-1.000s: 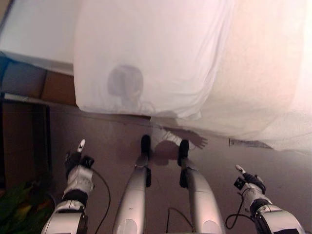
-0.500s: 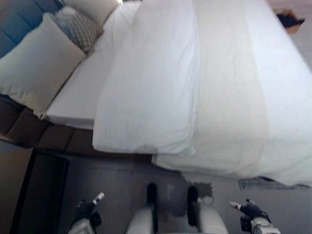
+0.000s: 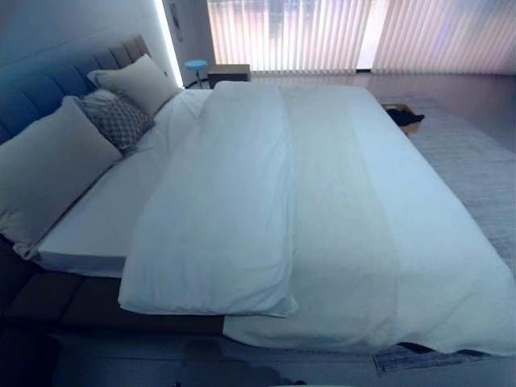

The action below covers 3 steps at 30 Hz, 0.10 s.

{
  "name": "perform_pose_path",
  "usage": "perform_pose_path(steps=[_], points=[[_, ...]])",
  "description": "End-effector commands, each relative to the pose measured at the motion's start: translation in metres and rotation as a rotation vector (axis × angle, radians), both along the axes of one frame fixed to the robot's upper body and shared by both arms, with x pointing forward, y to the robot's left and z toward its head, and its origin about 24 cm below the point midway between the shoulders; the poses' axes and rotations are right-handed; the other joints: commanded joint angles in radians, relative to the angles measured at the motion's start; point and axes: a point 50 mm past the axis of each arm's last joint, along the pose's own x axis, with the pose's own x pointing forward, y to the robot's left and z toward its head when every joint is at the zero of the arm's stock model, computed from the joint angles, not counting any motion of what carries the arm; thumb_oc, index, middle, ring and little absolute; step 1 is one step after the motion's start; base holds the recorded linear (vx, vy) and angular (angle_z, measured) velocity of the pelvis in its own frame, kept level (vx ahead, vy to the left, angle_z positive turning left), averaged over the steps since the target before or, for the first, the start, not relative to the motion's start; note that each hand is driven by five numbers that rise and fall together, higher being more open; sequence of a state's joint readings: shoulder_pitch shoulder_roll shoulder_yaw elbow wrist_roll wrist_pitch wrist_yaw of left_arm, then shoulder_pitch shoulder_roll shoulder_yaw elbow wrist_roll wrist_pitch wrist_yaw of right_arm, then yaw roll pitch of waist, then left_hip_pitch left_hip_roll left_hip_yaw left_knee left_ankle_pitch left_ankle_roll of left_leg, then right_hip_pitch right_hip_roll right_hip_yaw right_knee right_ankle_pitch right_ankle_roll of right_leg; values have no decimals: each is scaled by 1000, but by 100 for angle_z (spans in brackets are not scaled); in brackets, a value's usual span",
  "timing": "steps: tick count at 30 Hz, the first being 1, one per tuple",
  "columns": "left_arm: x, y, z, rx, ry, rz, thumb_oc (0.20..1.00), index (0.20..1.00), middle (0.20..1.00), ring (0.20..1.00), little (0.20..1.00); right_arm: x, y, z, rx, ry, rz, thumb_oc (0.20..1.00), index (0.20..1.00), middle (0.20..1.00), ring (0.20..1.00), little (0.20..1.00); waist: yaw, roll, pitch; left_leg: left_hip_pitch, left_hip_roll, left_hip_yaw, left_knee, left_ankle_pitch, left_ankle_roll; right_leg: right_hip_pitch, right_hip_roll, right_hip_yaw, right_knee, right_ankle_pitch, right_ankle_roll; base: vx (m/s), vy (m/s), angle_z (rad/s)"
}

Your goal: Make the bed

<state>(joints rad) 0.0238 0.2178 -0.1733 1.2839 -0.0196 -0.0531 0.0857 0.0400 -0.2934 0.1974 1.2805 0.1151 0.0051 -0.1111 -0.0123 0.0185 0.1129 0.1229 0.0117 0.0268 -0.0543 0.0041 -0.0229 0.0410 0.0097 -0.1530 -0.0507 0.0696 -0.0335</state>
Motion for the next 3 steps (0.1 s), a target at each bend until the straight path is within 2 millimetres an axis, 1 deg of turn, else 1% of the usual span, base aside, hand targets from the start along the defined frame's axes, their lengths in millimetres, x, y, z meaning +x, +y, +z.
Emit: perform_pose_path(steps=[1,3], points=[[16,2,3,26,-17,-93,1000,1000,1000,1000,1000,32,-3,7,-18,-59,78,1000,1000,1000,1000,1000,-7,-27,17,-15,-39,23,-33,35,-14,48,3,37,-3,-46,120,38,1,3],[17,3,4,20,-23,-92,1000,1000,1000,1000,1000,35,-1,6,-9,-60,90,1000,1000,1000,1000,1000,-4,-27,14,-7,-39,25,-33,30,-14,58,2,35,-6,-48,122,35,-2,2]])
